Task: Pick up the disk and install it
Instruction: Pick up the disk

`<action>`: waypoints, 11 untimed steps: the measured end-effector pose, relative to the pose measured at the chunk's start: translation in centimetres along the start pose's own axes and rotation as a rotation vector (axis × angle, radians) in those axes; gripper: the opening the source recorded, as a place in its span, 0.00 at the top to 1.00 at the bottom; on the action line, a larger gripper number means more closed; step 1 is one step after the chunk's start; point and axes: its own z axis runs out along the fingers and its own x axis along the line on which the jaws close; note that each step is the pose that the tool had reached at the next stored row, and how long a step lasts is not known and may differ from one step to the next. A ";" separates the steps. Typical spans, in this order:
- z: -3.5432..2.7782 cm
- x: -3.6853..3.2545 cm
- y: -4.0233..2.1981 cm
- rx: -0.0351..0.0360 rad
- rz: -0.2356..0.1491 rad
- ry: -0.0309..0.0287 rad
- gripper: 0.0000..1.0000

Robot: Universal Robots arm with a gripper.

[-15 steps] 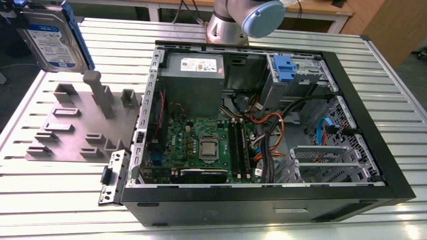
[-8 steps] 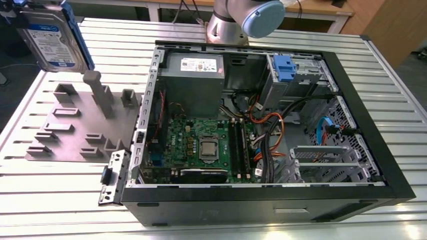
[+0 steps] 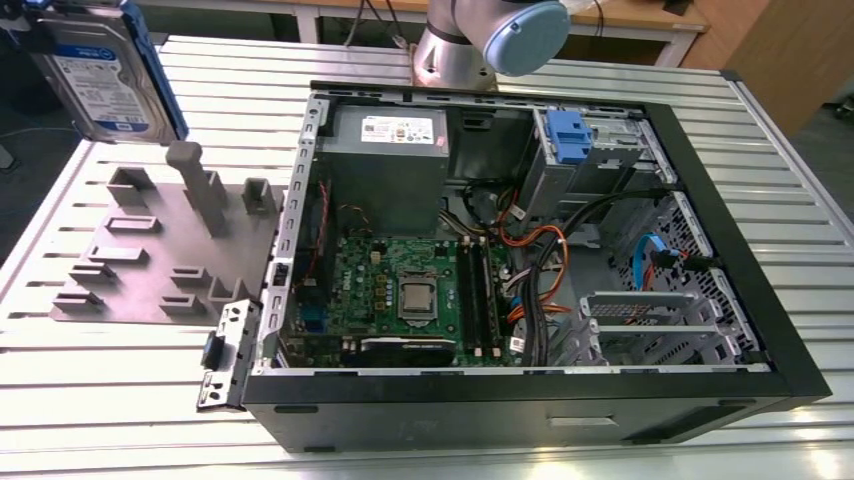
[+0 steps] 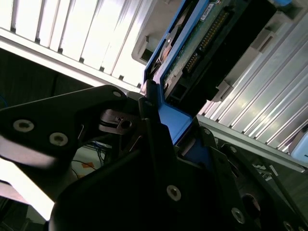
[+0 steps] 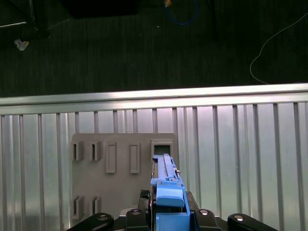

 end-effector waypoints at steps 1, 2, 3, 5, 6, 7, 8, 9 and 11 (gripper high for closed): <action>-0.06 0.00 0.00 0.0000 0.000 0.0000 0.64; -0.12 0.00 0.00 -0.0001 0.000 0.0000 0.64; -0.19 0.01 0.00 -0.0001 0.000 0.0001 0.64; -0.33 0.01 0.00 -0.0001 0.000 0.0000 0.64; -0.41 0.01 0.00 -0.0001 0.000 0.0001 0.64; -0.49 0.02 0.00 -0.0001 0.000 0.0001 0.64; -0.57 0.02 0.00 -0.0001 0.000 0.0001 0.64; -0.64 0.02 0.00 0.0000 0.000 0.0000 0.64; -0.81 0.03 0.00 -0.0001 0.000 0.0000 0.64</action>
